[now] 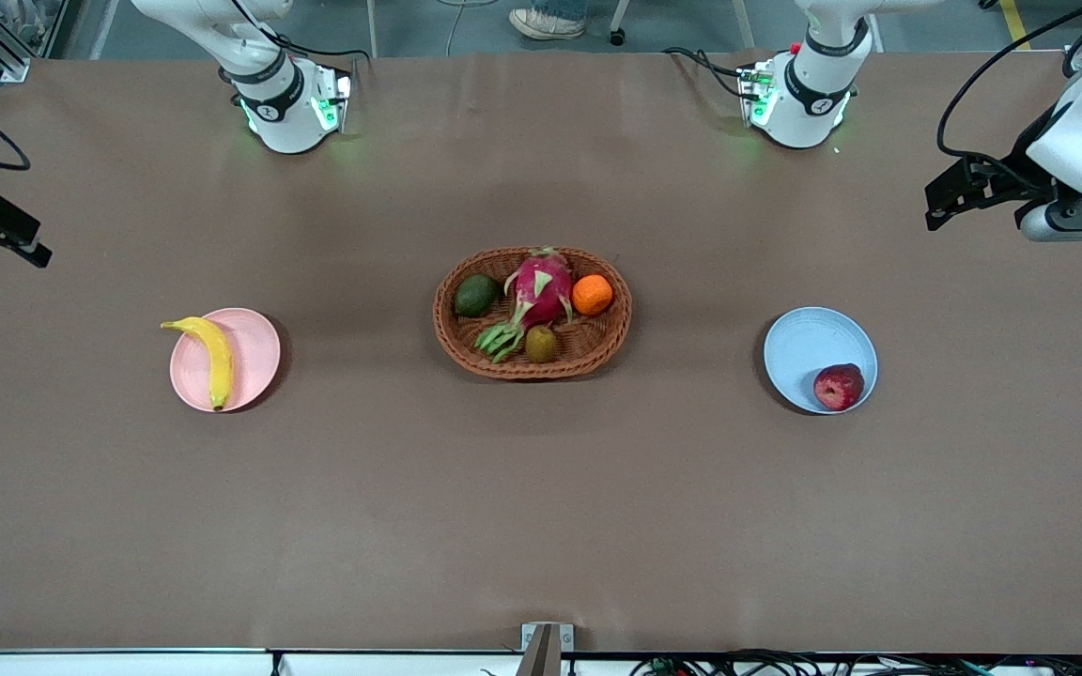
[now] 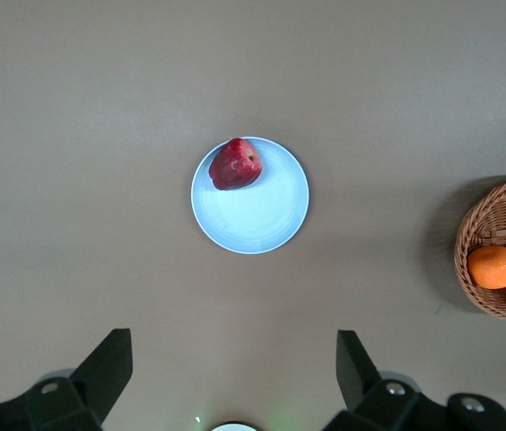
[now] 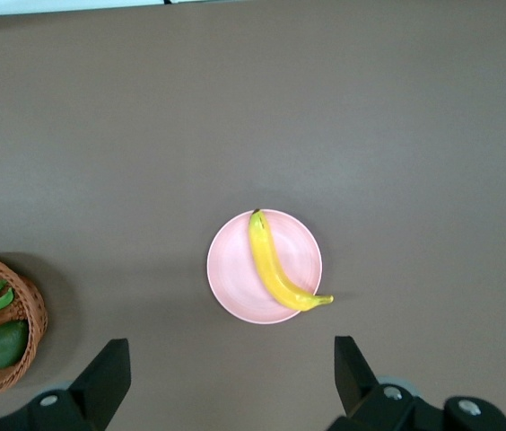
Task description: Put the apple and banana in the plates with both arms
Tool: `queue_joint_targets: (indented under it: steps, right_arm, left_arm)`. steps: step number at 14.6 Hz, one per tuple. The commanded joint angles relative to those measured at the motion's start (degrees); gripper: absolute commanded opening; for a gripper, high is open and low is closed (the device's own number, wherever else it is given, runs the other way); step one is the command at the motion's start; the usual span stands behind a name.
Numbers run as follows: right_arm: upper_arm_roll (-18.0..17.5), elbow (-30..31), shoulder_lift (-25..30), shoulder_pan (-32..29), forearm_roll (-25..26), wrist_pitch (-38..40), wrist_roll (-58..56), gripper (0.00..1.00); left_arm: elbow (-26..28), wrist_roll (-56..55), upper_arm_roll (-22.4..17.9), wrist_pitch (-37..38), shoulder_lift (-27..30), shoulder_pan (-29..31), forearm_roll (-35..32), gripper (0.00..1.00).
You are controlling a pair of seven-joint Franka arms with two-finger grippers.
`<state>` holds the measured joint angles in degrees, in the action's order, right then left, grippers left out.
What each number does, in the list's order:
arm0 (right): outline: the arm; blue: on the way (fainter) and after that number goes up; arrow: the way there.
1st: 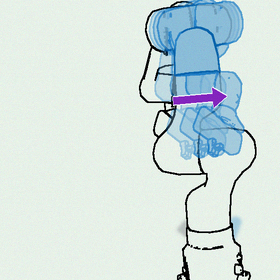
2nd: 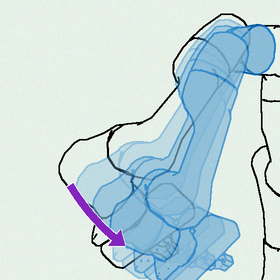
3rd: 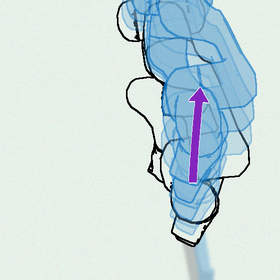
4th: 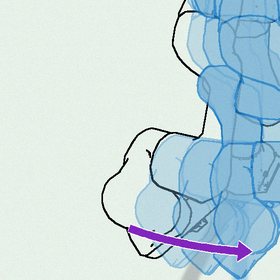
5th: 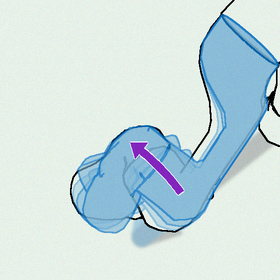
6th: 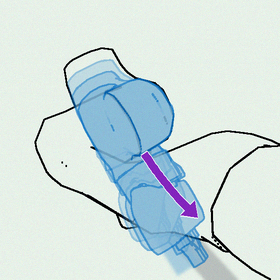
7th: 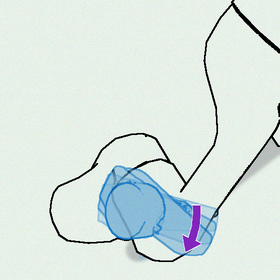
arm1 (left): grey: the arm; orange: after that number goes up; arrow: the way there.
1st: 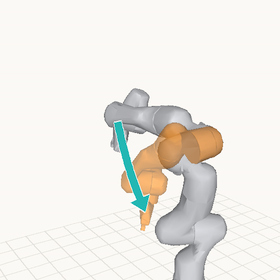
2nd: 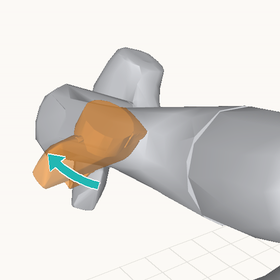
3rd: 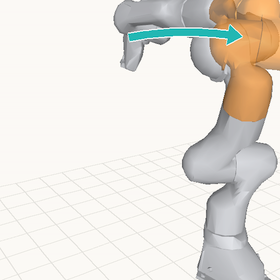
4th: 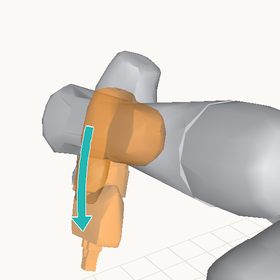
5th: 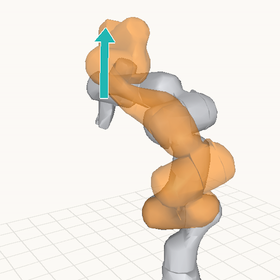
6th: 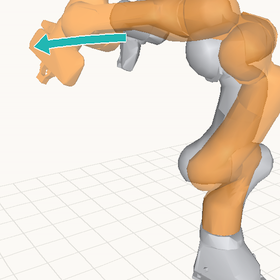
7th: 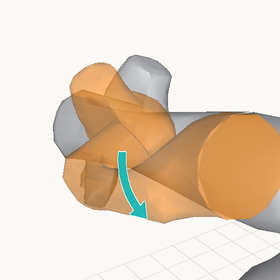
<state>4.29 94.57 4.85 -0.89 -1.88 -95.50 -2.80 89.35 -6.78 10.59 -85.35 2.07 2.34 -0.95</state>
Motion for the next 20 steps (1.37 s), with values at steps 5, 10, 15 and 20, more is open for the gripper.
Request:
queue_joint_targets:
  steps: [5,10,15,20]
  right_arm:
    - [-0.95,7.82,5.34,-1.22,1.36,-0.30,0.78,1.00]
    - [-1.13,8.17,5.52,-1.04,3.29,-0.12,0.42,1.00]
    - [-1.13,8.17,5.61,-1.13,3.20,0.49,0.77,1.00]
    - [-1.04,8.08,5.61,-1.04,3.11,0.85,0.51,1.00]
  left_arm:
    - [0.30,2.28,0.13,0.45,1.00,0.30,0.60,1.00]
    - [0.22,4.84,0.05,0.18,0.74,0.39,0.60,1.00]
    - [-0.31,4.75,-0.13,0.18,0.39,0.39,0.43,1.00]
    - [-0.31,4.84,-0.13,0.18,0.30,0.47,0.34,1.00]
